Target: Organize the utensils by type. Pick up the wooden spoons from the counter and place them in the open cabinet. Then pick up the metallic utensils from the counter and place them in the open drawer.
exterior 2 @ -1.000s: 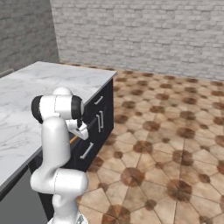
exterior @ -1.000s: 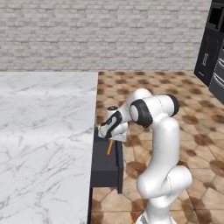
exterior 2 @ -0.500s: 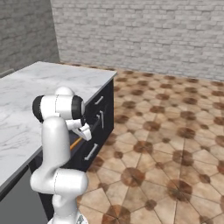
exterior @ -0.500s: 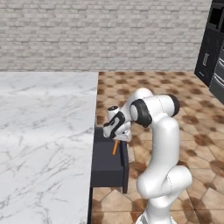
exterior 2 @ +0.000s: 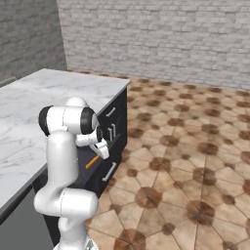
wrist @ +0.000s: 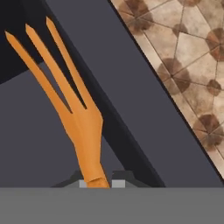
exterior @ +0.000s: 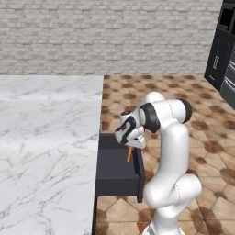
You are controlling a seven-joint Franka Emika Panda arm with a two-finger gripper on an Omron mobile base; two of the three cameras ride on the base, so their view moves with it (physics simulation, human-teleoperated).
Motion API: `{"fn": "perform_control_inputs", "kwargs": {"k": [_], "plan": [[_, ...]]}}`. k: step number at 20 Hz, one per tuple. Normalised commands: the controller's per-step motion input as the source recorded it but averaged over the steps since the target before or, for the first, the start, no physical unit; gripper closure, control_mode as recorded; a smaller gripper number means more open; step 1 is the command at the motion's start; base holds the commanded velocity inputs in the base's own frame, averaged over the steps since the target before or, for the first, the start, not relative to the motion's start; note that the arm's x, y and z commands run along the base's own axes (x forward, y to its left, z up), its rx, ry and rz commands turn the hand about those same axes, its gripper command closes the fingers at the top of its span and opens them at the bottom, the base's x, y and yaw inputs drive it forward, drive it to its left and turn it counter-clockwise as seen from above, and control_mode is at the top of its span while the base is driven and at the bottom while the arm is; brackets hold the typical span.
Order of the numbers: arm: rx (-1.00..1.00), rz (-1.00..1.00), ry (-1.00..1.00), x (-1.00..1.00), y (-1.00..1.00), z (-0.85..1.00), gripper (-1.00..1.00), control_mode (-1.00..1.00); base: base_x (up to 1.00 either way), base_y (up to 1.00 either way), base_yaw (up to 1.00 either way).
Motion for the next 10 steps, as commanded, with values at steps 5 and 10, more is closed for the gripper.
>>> {"fn": "perform_control_inputs", "kwargs": {"k": [5,10], "plan": [[0.00,-0.08,0.01,-0.27,-0.68,-0.49,1.00,-1.00,0.00,0.00,0.00],[0.00,-0.05,0.04,-0.27,-0.69,-0.49,1.00,-1.00,0.00,0.00,0.00]]}}
